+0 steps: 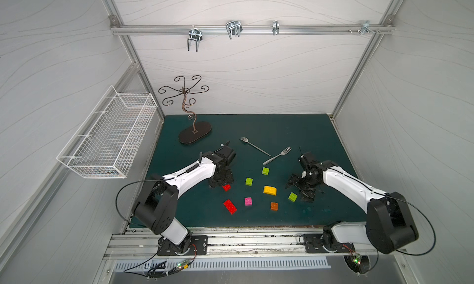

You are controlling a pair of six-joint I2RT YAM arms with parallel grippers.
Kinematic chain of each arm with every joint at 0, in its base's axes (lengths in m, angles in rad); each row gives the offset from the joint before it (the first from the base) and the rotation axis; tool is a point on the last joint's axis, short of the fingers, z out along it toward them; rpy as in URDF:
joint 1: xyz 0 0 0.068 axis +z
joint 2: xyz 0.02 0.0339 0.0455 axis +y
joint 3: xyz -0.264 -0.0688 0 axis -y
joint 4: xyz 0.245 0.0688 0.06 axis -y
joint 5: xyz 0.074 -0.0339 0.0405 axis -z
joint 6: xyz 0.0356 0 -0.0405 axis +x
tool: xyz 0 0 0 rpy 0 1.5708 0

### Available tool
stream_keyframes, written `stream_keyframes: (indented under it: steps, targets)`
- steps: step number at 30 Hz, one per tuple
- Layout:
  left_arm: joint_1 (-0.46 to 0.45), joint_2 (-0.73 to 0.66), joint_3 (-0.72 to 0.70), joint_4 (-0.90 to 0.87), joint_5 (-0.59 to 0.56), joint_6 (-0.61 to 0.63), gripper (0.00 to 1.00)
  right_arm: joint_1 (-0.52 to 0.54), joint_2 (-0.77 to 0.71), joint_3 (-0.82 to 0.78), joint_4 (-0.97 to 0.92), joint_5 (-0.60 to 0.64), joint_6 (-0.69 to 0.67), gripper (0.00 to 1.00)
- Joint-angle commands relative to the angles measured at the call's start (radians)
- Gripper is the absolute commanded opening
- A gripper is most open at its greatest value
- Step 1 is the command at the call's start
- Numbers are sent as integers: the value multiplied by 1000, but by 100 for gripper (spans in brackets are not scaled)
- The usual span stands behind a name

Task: Assemble the letter s with lego
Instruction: Pick up the lego brick from the center of the board.

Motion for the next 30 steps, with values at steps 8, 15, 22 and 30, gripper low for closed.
stream_keyframes:
  steps: [8,15,22,30]
  targets:
    - [-4,125,41,67,-2,-118,78,-17,-19,-17,5,-30,-31,90]
    - [-2,137,41,91,-17,-129,66,-20,-21,-17,6,-30,-38,90]
    - [-1,138,35,94,-18,-115,47,-32,-26,-22,8,-38,-45,90]
    - [-4,75,116,45,22,27,25,-57,-46,-15,-5,-53,-67,90]
